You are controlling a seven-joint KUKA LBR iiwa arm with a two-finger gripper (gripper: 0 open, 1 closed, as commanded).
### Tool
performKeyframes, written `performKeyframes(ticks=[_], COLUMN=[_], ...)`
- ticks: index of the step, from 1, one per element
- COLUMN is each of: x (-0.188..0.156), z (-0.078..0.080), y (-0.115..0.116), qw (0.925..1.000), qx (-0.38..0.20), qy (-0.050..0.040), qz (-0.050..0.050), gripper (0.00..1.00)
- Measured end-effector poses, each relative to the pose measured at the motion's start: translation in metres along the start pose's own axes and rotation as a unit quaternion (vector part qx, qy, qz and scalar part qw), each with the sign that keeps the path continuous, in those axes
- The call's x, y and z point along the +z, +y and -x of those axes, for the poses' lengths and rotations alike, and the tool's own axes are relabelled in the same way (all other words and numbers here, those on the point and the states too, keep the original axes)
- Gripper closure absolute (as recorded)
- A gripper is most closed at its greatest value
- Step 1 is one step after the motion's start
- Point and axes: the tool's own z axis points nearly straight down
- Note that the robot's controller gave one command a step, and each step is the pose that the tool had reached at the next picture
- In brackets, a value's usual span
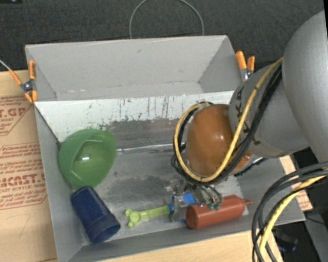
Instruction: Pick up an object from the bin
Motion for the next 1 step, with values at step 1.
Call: performKeyframes(ticks=[1], x=[0.0000], z=[-0.0039], y=[-0.0039], qw=[0.9993], qx=[0.036], qy=[0.0004], qz=[0.000], gripper=[1.00])
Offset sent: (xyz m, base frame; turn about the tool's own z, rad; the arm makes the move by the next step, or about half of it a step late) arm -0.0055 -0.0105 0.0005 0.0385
